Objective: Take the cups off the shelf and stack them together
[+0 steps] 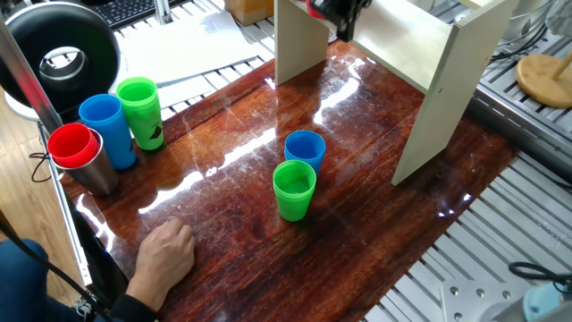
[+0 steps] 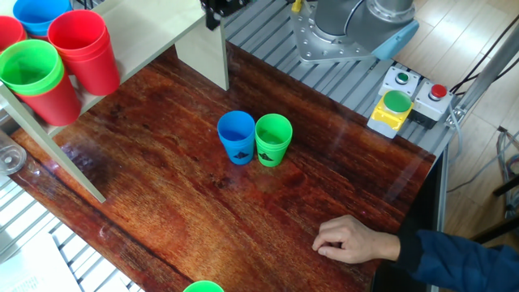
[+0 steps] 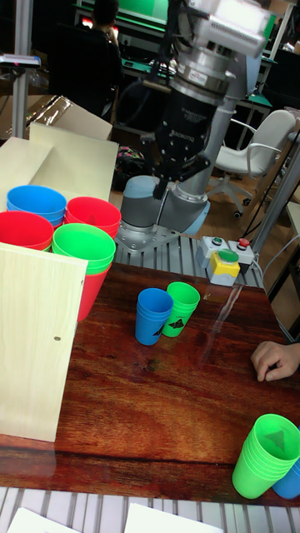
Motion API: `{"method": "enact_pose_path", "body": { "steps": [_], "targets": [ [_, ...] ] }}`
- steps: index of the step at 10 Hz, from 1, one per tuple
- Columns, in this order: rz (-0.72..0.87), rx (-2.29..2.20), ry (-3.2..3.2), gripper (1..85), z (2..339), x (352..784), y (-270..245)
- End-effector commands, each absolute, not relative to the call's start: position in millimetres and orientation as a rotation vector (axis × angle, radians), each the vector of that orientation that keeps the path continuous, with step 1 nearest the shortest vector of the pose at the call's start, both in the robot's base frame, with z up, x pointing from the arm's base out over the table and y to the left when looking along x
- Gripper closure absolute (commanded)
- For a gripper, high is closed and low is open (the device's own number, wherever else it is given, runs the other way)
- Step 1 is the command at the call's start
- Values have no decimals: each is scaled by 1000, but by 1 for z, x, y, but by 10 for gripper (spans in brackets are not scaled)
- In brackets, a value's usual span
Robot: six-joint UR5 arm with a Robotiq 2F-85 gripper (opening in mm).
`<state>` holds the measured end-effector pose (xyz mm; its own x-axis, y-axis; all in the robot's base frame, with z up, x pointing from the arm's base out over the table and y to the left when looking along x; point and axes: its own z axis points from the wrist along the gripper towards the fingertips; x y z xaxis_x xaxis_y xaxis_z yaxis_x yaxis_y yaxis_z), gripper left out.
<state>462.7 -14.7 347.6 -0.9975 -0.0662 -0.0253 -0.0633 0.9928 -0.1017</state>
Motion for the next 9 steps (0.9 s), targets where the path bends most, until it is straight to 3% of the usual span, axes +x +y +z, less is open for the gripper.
{"method": "enact_pose_path", "body": {
  "steps": [1, 4, 9],
  "targets": [
    [-146, -221, 3095, 453, 377, 471, -49],
    [-101, -242, 3093, 453, 389, 481, -83],
    [-7, 87, 3120, 473, 382, 475, -95]
  ]
}}
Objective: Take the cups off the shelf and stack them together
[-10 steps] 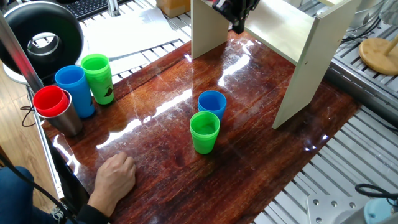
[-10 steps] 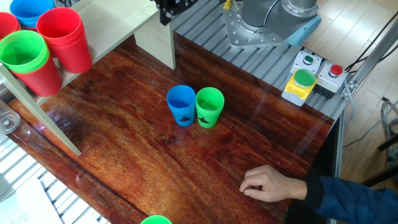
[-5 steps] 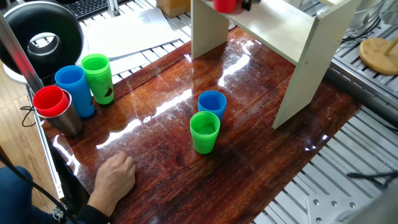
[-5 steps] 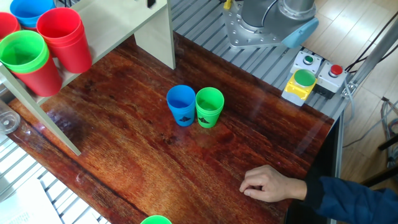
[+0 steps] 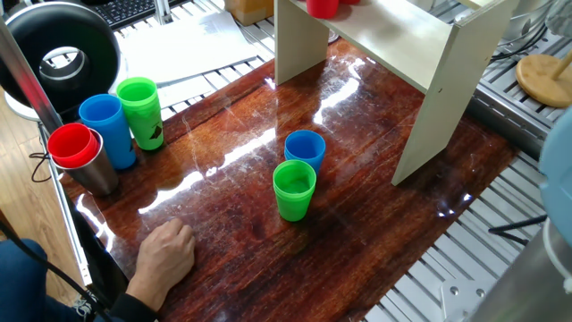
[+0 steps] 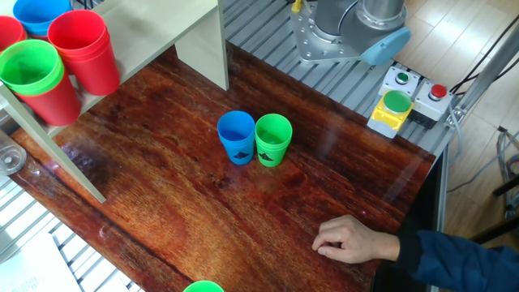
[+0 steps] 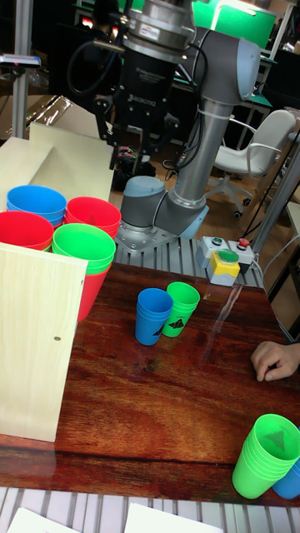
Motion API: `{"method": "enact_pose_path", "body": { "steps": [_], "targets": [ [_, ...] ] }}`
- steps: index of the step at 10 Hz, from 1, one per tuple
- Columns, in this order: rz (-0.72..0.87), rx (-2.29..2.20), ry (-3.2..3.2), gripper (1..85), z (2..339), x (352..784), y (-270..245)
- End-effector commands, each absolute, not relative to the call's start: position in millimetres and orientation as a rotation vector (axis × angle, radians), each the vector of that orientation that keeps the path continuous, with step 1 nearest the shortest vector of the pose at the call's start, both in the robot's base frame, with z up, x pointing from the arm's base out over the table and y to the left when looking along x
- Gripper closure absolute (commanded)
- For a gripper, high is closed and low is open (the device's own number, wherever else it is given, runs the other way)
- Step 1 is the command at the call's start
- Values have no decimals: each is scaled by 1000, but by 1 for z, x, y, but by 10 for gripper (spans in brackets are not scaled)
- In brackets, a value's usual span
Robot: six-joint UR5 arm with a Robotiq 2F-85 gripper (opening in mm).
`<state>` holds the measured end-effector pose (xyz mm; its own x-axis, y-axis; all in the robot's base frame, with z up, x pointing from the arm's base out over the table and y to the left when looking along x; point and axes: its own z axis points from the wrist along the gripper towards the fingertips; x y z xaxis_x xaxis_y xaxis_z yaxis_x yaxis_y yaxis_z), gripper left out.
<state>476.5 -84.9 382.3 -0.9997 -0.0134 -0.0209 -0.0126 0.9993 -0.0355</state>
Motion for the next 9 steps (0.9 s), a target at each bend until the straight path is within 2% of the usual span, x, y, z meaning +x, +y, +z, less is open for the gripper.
{"method": "enact_pose_path", "body": {
  "steps": [1, 4, 5, 6, 9],
  "targets": [
    [-19, 111, 3117, 477, 382, 474, -98],
    [-28, 115, 3118, 483, 382, 474, -99],
    [-40, 163, 3115, 697, 382, 474, -101],
    [-63, 218, 3111, 840, 382, 474, -105],
    [-123, 279, 3119, 840, 383, 469, -115]
  ]
}}
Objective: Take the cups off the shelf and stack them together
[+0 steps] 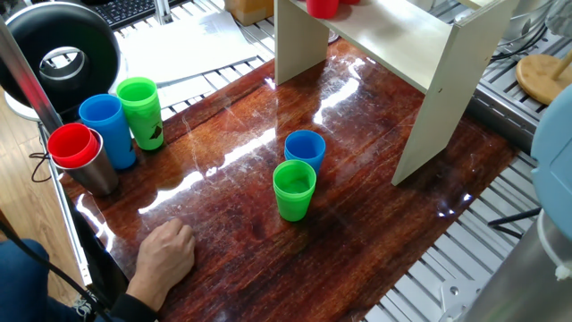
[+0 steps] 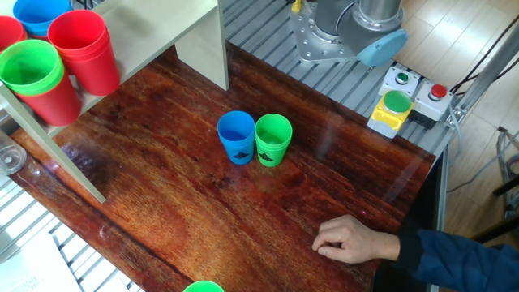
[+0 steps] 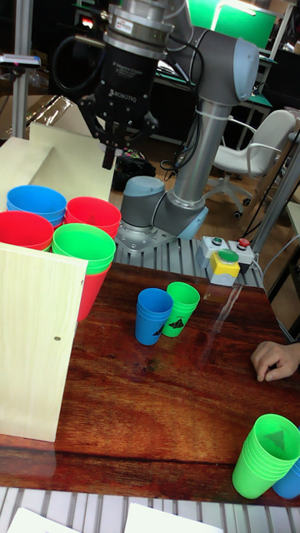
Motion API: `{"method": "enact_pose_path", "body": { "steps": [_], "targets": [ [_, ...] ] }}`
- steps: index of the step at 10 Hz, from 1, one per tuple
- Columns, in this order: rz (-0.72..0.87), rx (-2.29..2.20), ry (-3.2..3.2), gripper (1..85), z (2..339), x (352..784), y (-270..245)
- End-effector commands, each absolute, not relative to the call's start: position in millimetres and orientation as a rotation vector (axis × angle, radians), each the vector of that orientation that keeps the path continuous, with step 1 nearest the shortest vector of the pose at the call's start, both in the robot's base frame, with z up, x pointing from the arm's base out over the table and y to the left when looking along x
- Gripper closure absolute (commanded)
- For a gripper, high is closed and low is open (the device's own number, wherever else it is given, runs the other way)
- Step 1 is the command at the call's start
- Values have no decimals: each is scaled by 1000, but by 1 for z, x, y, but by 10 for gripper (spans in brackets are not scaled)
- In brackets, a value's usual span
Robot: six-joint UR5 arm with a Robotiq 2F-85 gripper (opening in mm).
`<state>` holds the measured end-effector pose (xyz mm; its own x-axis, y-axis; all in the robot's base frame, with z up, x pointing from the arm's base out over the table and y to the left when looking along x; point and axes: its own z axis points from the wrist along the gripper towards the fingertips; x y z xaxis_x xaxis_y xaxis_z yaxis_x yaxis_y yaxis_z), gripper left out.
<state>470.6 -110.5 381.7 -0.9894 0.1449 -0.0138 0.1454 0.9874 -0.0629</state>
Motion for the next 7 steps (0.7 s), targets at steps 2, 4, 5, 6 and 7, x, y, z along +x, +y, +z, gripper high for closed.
{"method": "enact_pose_path", "body": {
  "steps": [2, 4, 5, 6, 7],
  "targets": [
    [-151, 273, 3112, 840, 383, 470, -120],
    [-147, 237, 3124, 840, 383, 468, -119],
    [-164, 222, 3110, 840, 384, 472, -122],
    [-170, 214, 3117, 840, 384, 470, -123],
    [-178, 198, 3122, 840, 384, 469, -124]
  ]
}}
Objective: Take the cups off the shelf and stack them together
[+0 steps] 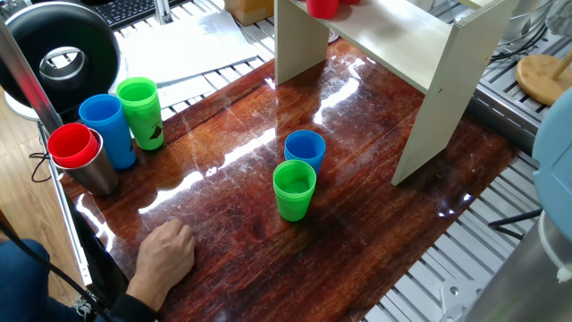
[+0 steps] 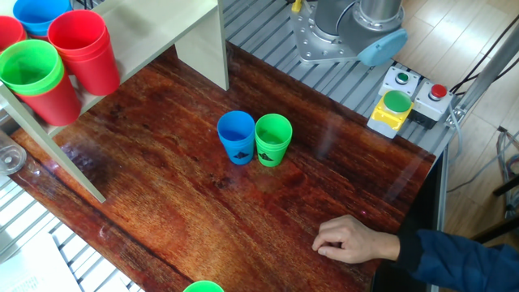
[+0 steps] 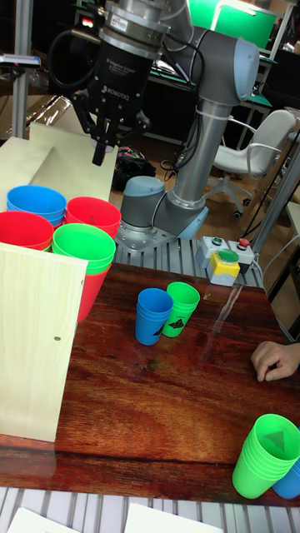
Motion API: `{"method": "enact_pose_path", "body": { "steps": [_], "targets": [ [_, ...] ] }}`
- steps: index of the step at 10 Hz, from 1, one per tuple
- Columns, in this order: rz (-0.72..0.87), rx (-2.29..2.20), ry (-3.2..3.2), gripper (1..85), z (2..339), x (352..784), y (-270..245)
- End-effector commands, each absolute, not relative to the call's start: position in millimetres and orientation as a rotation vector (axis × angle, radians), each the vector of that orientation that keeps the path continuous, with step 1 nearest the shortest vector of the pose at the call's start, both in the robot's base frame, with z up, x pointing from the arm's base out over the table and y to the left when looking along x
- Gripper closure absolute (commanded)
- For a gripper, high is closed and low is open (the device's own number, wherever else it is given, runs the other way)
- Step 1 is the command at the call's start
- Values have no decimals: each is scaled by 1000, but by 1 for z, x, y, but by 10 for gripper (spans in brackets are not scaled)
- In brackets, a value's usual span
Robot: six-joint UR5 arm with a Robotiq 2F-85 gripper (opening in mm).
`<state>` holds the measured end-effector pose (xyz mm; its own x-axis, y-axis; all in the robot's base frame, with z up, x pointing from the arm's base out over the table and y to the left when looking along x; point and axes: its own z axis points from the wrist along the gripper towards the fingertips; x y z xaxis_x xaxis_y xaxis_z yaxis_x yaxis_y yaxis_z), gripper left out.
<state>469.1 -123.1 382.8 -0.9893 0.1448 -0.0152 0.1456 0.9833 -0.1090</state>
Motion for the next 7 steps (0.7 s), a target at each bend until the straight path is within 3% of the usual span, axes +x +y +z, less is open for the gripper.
{"method": "enact_pose_path", "body": {
  "steps": [1, 7],
  "targets": [
    [-180, 178, 3135, 840, 384, 466, -124],
    [-146, 158, 3098, 840, 383, 477, -119]
  ]
}}
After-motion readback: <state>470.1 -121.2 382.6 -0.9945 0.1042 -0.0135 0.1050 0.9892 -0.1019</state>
